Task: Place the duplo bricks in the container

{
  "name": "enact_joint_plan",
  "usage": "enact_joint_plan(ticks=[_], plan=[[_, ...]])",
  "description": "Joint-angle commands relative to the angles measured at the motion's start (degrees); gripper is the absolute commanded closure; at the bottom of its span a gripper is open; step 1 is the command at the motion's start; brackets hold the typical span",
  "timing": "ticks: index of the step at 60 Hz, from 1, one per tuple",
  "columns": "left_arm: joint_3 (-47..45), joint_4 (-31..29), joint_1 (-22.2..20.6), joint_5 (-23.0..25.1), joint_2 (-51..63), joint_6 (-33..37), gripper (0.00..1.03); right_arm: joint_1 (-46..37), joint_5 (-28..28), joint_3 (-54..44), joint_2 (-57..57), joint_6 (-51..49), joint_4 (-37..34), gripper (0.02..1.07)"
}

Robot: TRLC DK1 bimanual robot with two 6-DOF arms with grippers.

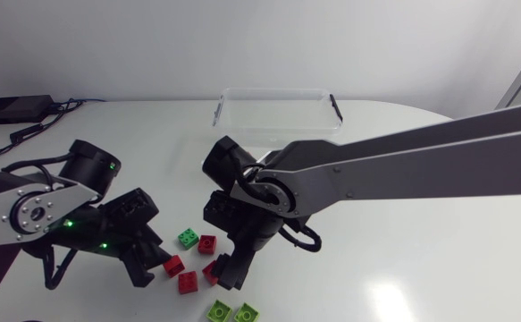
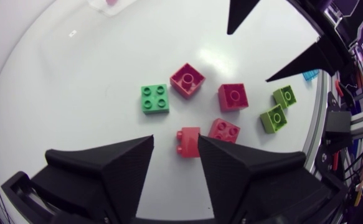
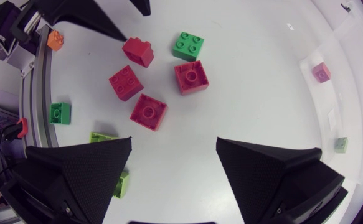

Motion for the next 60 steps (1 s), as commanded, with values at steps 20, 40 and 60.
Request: enact_joint_plan(ticks=[20, 40, 60], plan=[[-4.0, 4.7, -2.4, 0.2, 6.9, 1.0, 0.23, 0.9, 0.2, 1.0, -0.8, 1.2, -2.5, 0.09], [-4.6, 10.9, -2.5, -1.6, 12.3, 1.1, 0.64, 2.2, 0.2, 1.2, -1.2, 1.7, -3.6, 0.09], [-6.8, 15.0, -3.2, -2.0, 15.1, 2.1, 0.77, 3.8, 0.2, 4.0, 1.4, 5.2, -4.7, 0.09]])
